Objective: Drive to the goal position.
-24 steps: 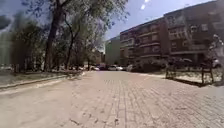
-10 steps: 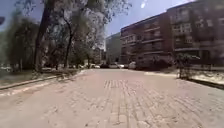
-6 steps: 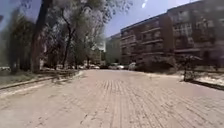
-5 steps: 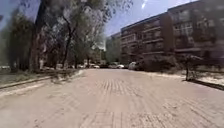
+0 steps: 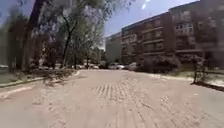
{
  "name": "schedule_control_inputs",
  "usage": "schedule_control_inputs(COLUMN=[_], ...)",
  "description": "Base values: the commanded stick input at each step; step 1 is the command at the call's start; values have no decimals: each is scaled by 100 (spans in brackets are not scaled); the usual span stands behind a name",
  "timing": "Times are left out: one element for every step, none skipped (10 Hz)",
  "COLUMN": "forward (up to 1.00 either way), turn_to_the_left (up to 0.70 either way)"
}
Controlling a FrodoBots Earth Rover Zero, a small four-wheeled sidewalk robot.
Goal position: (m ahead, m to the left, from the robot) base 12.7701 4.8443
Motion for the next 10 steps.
schedule_control_inputs(forward=[85,85,85,85,85,85,85,85,85,85], turn_to_the_left=[0,0,0,0,0,0,0,0,0,0])
